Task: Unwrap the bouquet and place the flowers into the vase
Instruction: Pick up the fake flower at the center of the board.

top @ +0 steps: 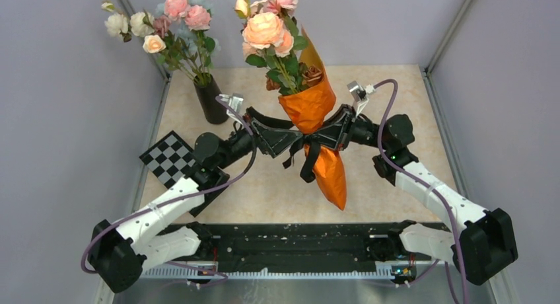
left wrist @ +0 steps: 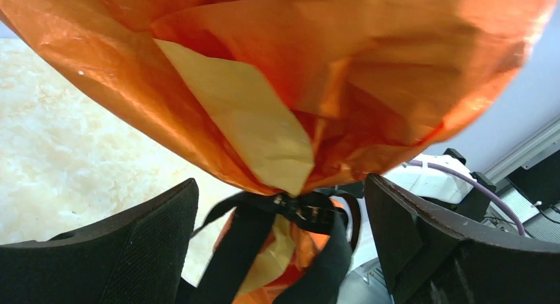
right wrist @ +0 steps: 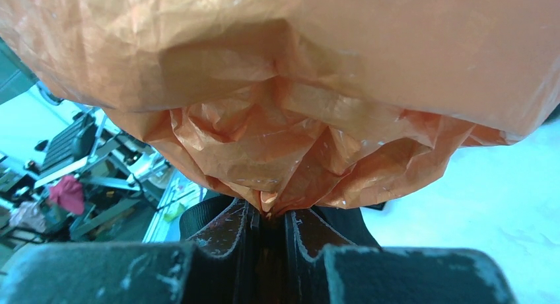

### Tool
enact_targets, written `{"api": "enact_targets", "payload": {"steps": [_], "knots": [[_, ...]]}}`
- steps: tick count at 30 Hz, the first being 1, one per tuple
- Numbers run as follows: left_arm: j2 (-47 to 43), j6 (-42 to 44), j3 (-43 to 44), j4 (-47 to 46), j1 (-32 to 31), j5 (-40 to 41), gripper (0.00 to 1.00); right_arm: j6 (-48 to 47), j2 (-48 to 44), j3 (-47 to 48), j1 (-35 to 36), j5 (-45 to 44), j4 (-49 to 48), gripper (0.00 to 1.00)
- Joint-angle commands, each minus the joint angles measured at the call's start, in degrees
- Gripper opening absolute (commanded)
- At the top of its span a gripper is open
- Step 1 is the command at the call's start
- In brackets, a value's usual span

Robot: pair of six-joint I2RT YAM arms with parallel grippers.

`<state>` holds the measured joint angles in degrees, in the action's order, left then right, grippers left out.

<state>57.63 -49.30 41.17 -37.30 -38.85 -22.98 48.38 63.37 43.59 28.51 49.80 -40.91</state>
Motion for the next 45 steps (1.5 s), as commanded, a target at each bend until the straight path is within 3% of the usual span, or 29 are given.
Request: {"api": "enact_targets", "payload": {"steps": [1, 15, 18, 33, 36, 41, 45], "knots": [[1.9, 0.3, 2.2, -4.4, -0.9, 0.9, 0.99, 3.3, -2.0, 2.9, 1.0, 4.1, -11.3, 0.00], [4.6, -0.9, 3.1, -6.3, -3.2, -0.8, 0.97, 5.9, -2.1, 2.0, 1.0, 5.0, -15.0, 0.00], [5.1, -0.7, 3.3, -6.5, -3.6, -1.1, 0.90, 5.9, -2.1, 1.9, 1.0, 5.2, -14.9, 0.00], [7.6, -2.5, 4.6, -10.6, -4.3, -3.4, 0.31, 4.0, -1.2, 1.3, 1.0, 6.7, -12.1, 0.00], [7.5, -2.7, 4.1, -10.8, -4.3, -2.9, 0.23, 2.8, -1.2, 0.9, 1.0, 6.0, -10.6, 0.00], [7.2, -2.5, 3.0, -10.9, -4.3, -1.4, 0.03, 0.5, -1.5, 0.2, 1.0, 4.3, -7.9, 0.12], [5.4, -0.6, 2.1, -8.0, -4.3, 2.4, 0.00, -4.0, -3.2, 0.2, 1.0, 1.7, -0.9, 0.38]]}}
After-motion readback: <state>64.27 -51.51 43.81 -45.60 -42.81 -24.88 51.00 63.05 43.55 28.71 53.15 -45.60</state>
